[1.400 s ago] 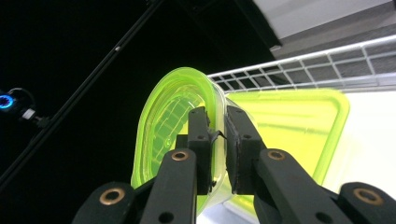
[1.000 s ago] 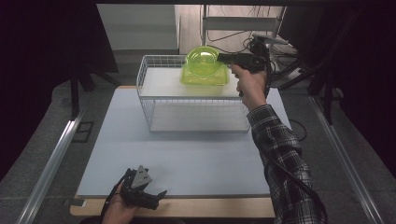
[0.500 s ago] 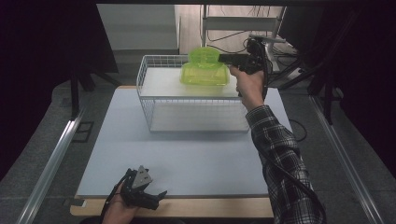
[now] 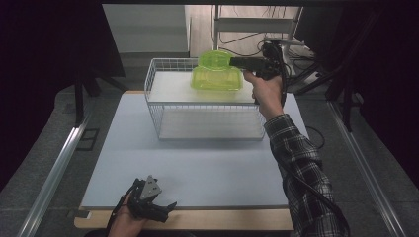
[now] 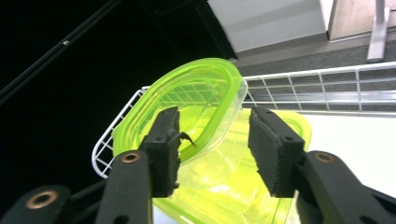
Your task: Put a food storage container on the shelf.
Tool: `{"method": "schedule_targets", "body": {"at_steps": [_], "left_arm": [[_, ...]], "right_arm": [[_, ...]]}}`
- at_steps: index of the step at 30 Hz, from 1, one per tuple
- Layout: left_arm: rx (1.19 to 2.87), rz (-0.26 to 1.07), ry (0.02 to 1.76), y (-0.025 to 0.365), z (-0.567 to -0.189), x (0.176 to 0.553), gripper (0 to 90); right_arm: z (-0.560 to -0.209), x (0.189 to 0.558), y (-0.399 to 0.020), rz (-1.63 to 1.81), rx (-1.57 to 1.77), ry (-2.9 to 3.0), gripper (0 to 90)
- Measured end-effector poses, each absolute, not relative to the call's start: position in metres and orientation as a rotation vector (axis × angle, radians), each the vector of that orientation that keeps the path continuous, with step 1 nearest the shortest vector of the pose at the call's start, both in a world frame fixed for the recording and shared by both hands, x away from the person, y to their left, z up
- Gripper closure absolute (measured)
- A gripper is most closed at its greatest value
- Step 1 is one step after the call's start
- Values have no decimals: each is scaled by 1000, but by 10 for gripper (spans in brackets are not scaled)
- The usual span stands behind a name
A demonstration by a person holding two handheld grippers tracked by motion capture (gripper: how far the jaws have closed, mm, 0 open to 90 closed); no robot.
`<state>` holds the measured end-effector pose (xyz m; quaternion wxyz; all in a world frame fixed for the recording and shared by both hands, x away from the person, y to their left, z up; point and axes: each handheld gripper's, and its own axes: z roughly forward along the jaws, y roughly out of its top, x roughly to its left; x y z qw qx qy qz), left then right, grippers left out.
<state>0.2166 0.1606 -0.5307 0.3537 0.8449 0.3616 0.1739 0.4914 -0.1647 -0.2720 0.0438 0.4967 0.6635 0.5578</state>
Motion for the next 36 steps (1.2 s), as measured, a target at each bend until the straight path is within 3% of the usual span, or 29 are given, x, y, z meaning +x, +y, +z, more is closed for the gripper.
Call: {"method": "schedule_targets", "body": {"at_steps": [6, 17, 36], "left_arm": [[2186, 451, 936, 160, -531, 217, 4], [2191, 456, 934, 160, -531, 217, 3], [2195, 458, 934, 159, -531, 217, 3]], "right_arm": [[-275, 486, -169, 1731, 1489, 2062, 424], [-279, 469, -171, 1706, 1375, 2143, 356], [-303, 441, -177, 1668, 1256, 2242, 307]]}}
